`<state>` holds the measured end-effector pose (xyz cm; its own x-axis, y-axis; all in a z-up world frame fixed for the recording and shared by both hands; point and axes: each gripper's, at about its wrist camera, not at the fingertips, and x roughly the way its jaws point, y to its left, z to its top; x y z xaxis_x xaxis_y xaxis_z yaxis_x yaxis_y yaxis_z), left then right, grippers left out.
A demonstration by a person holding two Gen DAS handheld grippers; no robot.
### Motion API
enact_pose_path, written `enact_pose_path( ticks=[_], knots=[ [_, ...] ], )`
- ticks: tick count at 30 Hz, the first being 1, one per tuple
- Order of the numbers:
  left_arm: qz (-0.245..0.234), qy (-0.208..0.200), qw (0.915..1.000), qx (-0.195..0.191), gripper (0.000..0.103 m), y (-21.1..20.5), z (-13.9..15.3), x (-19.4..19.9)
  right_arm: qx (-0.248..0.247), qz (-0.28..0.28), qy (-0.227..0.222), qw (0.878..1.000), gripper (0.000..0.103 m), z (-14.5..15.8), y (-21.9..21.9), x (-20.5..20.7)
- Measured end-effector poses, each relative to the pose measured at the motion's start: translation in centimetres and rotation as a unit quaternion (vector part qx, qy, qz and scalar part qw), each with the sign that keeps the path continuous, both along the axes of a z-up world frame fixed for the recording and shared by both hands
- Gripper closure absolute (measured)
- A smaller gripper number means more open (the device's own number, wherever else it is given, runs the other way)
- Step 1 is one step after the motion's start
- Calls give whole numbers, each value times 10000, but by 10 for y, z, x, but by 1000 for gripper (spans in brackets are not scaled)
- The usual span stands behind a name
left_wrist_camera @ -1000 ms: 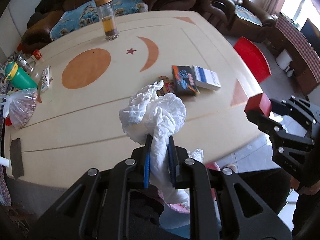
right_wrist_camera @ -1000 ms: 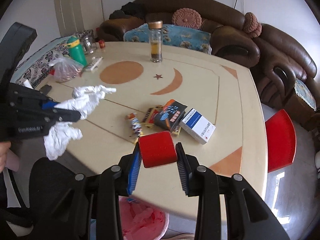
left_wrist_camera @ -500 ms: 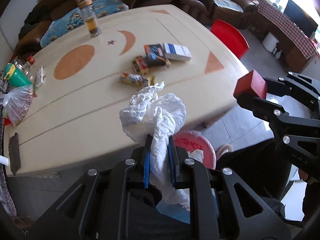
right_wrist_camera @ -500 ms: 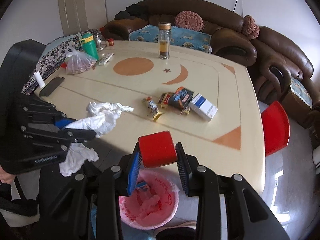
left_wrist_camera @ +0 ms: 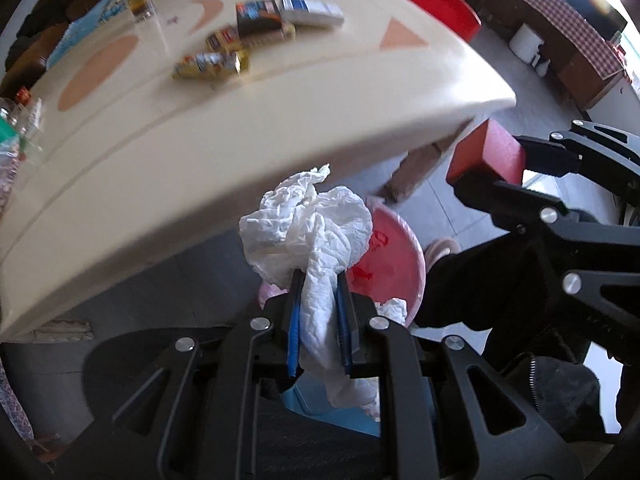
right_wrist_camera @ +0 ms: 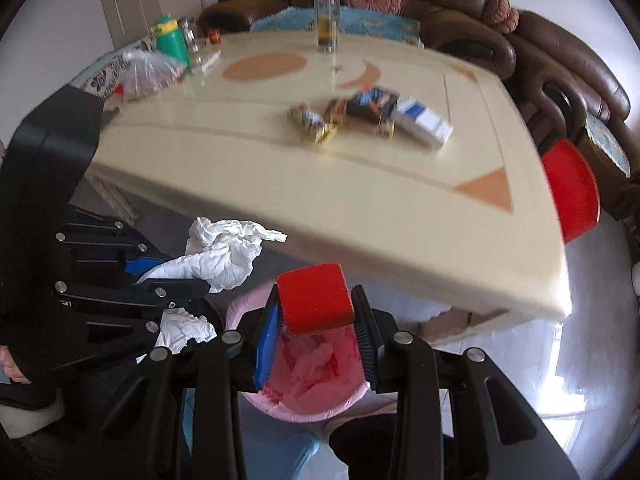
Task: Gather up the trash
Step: 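Carry the tissue and red cube with both grippers over the pink bin, then open both grippers to drop the tissue and red cube into the bin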
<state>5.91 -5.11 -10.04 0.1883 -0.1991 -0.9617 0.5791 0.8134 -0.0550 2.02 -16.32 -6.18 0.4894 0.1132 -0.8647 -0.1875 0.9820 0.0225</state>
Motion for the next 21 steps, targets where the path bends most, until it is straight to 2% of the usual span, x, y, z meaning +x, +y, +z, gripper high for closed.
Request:
enact_pose_path(
  ticks=[12, 21],
  knots=[
    [-45, 738, 9969, 276, 87, -6, -84, 9, 174, -96, 902, 9957, 69, -94, -4, 9],
    [99, 1385, 9887, 570, 87, -12, -153, 25, 278, -92, 1526, 9879, 69, -158, -6, 25]
  ],
)
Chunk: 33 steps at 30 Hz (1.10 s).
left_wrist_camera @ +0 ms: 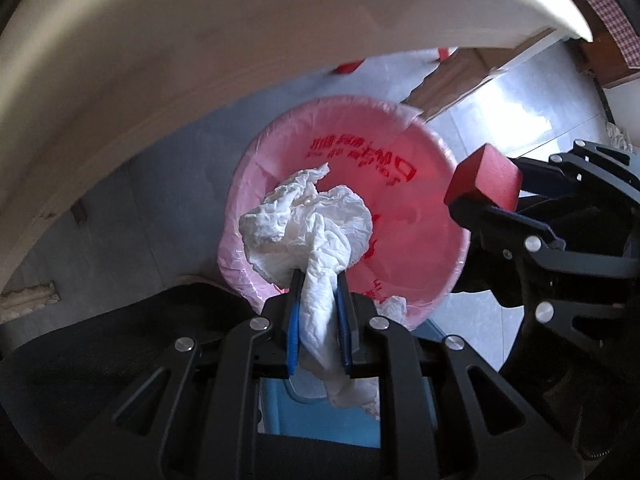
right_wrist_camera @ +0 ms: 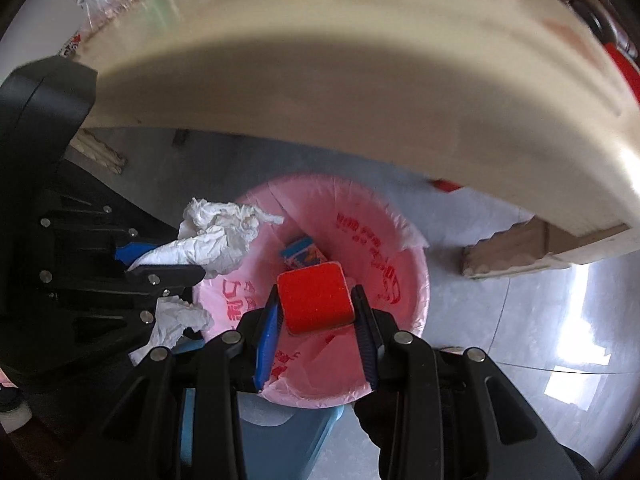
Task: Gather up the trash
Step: 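Open both grippers to drop the tissue and red cube into the bin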
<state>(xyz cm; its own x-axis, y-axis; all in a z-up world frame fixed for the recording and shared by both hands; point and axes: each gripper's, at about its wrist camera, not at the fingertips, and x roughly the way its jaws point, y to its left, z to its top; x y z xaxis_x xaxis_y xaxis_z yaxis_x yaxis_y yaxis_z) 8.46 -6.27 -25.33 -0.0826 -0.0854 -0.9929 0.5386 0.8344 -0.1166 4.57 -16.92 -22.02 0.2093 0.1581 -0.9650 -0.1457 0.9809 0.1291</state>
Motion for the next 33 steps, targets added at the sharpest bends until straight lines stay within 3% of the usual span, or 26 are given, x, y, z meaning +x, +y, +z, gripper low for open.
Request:
enact_pose_path(
  ticks=[10, 13, 14, 15, 24, 33],
  knots=[
    [27, 446, 9988, 225, 87, -2, -47, 11, 228, 246, 600, 9976, 68, -49, 6, 10],
    [11, 479, 9979, 426, 69, -4, -59, 14, 175, 309, 695, 9969, 65, -56, 6, 13],
    [9, 480, 9978, 450, 58, -4, -59, 15, 144, 332, 726, 9967, 53, -58, 7, 13],
    [10, 468, 9977, 484, 54, -5, -60, 16, 101, 329, 730, 9967, 45, -60, 7, 14],
    [79, 430, 9971, 621, 41, -3, -67, 20, 182, 160, 806, 9965, 42, -61, -3, 16],
    [81, 389, 9971, 655, 39, -2, -62, 20, 199, 95, 811, 9965, 38, -61, -5, 16]
  ],
)
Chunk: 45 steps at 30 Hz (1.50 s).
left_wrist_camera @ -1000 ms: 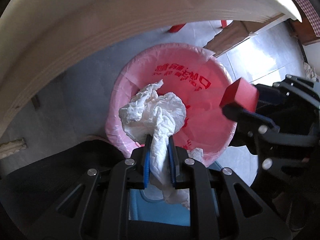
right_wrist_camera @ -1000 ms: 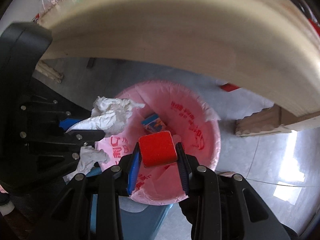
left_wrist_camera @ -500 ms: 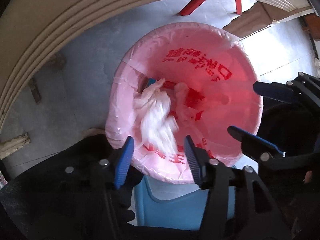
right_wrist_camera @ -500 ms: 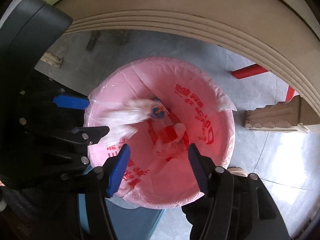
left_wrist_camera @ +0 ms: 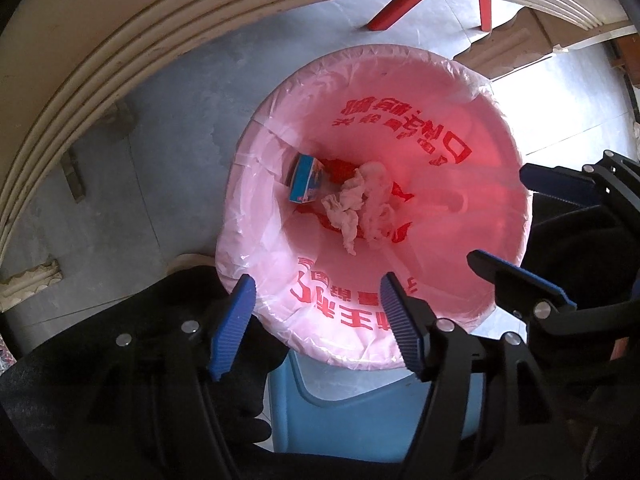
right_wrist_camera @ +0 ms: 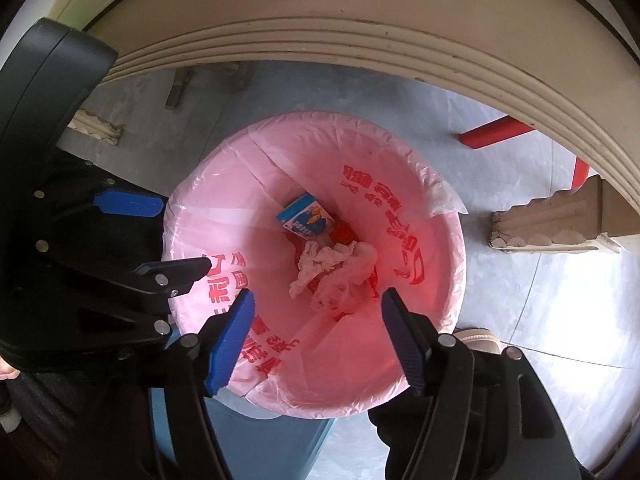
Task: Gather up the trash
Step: 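Open both grippers to drop the tissue and red cube into the bin, then move both grippers back over the table toward the snack packet and medicine box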
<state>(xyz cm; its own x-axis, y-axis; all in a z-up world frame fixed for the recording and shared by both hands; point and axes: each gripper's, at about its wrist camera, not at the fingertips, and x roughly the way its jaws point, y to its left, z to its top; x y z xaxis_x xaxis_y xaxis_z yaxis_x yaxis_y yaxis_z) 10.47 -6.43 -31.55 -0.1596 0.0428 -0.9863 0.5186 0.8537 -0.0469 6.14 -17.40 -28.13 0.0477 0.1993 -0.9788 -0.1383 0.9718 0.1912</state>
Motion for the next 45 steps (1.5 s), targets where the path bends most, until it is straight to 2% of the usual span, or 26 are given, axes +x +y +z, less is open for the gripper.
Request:
enact_pose_path(
  ticks=[9, 13, 16, 20, 24, 25, 26, 27, 34, 37, 40, 45],
  knots=[
    [8, -188, 9998, 19, 33, 3, 14, -4, 11, -16, -70, 10000, 38, 8, 1, -3],
    [-54, -333, 9994, 79, 33, 5, 28, -8, 46, 53, -203, 9998, 38, 25, 4, -6],
    [-176, -448, 9988, -8, 33, 8, 52, -10, 130, 81, -379, 9992, 38, 46, 3, -5],
    [-375, -805, 9960, -108, 32, 15, 98, -13, 223, 175, -634, 9976, 38, 83, -1, -3],
    [-493, -1227, 9909, -267, 23, 19, 157, -6, 335, 311, -923, 9947, 38, 126, -9, 4],
    [-445, -1274, 9902, -351, 23, 21, 170, -2, 309, 347, -1055, 9933, 36, 141, -12, 6],
    [-389, -1309, 9897, -422, 23, 22, 182, 3, 301, 372, -1152, 9922, 27, 152, -15, 9],
    [-295, -1343, 9890, -538, 23, 24, 200, 10, 311, 383, -1270, 9907, 23, 163, -18, 11],
    [628, -1314, 9843, -1001, 22, 35, 271, 54, 387, 523, -1920, 9792, 23, 241, -40, 40],
    [760, -1466, 9807, -1046, 22, 29, 298, 68, 420, 626, -2100, 9748, 23, 265, -48, 52],
    [849, -1441, 9797, -1104, 22, 21, 319, 85, 353, 685, -2233, 9717, 22, 285, -57, 68],
    [857, -1619, 9775, -1041, 21, 5, 332, 106, 15, 789, -2500, 9650, 22, 309, -73, 93]
  ],
)
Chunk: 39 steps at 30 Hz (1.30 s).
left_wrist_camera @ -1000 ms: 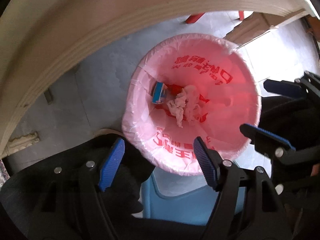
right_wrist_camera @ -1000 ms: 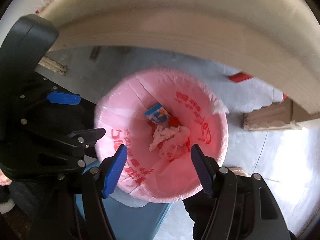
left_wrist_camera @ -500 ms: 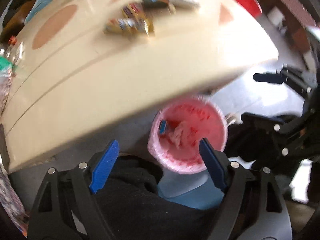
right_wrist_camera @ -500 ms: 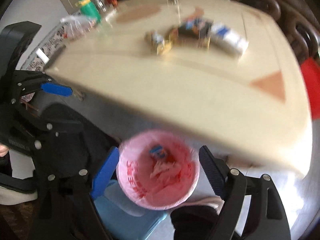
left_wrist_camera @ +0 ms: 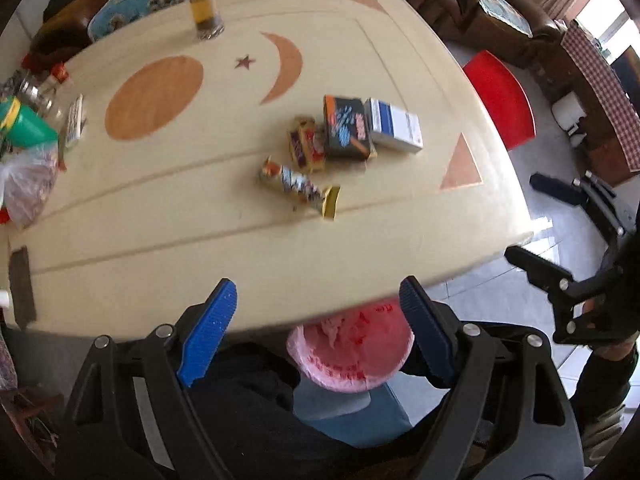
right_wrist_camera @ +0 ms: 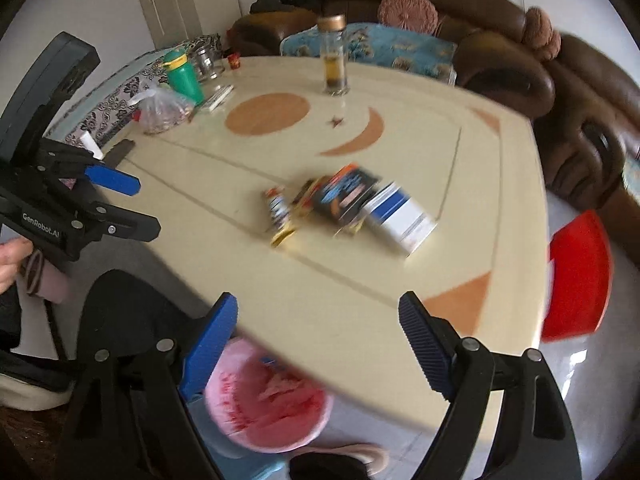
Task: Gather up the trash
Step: 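Move both grippers back over the table toward the snack packet and medicine box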
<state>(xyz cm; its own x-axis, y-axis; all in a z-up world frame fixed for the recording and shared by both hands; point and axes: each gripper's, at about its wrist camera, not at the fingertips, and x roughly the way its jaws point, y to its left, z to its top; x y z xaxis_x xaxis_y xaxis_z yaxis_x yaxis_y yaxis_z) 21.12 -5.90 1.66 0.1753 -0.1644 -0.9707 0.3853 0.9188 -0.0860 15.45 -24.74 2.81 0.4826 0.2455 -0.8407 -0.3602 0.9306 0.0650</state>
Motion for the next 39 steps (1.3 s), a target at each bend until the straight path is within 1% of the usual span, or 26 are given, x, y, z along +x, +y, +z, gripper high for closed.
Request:
enact_pose_path(
  ticks=[2, 4, 7, 9, 16, 22, 26, 28, 32, 39],
  knots=[
    [64, 85, 9999, -62, 21, -4, -1, 10, -90, 70, -41, 9999, 22, 5, -5, 13],
    [164, 249, 9995, -91, 21, -9, -9, 22, -139, 139, -18, 9998, 22, 5, -8, 24],
    [347, 592, 9975, -142, 20, -13, -21, 38, -224, 230, 14, 9995, 22, 2, -13, 42],
    [465, 752, 9960, -151, 20, -17, -30, 48, -264, 310, 53, 9992, 22, -1, -14, 52],
    [649, 969, 9932, -32, 20, -29, -53, 76, -419, 624, 259, 9968, 22, -19, -20, 87],
    [839, 1173, 9895, 24, 20, -32, -79, 93, -426, 720, 409, 9957, 22, -38, -29, 112],
    [988, 1360, 9858, -4, 20, -33, -98, 104, -380, 768, 566, 9947, 22, -52, -35, 126],
    [1022, 1397, 9849, 30, 20, -34, -106, 109, -384, 843, 683, 9934, 22, -61, -37, 132],
    [1111, 1517, 9822, 20, 20, -34, -119, 116, -553, 987, 894, 9895, 22, -78, -37, 142],
    [1325, 1713, 9763, 5, 20, -26, -140, 124, -796, 1400, 1116, 9806, 22, -102, -28, 158]
  ],
)
